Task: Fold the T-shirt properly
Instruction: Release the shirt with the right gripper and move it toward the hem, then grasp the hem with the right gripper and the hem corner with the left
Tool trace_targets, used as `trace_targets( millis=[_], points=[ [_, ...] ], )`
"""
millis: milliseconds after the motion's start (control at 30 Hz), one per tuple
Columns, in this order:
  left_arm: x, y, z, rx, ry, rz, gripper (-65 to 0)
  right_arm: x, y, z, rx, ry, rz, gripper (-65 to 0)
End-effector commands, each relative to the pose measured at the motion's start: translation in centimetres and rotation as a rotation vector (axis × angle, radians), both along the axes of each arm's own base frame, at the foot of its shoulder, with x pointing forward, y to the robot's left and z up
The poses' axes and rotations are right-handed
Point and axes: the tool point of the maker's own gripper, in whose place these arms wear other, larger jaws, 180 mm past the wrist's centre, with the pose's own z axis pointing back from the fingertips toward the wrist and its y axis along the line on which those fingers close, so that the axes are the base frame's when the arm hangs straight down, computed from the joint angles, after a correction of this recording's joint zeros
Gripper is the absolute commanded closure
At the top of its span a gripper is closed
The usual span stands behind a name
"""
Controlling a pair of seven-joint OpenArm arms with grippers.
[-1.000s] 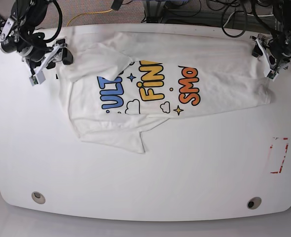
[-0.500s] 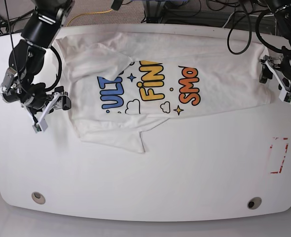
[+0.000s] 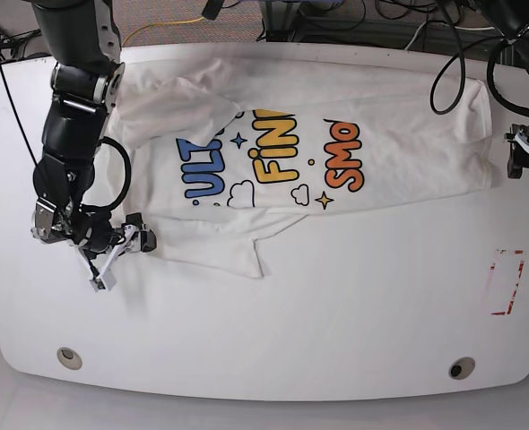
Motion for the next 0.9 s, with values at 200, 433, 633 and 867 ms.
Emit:
trace_targets(
  millis=[200,433,633,867],
  points=[
    [-0.1,1.8,2.0,0.032,-0.057,0.041,-42.1,1.3,0.8,-0.7,0.045,-0.025,0.008,-40.9],
    [-0.3,4.3,2.2,0.124,-0.018,0.133,-42.4,0.4,3.3,-2.1,0.081,0.003,0.032,-35.2],
    [1.7,6.3,-0.5,0.033,0.034,0.229,-43.3,0.2,3.7,-2.4,0.084,0.008,0.038,-10.5],
    [5.2,4.6,-4.1,-0.124,0.098,0.190,-47.2,0.1,3.7,-2.5,0.084,0.012,0.037,-8.7]
  ],
)
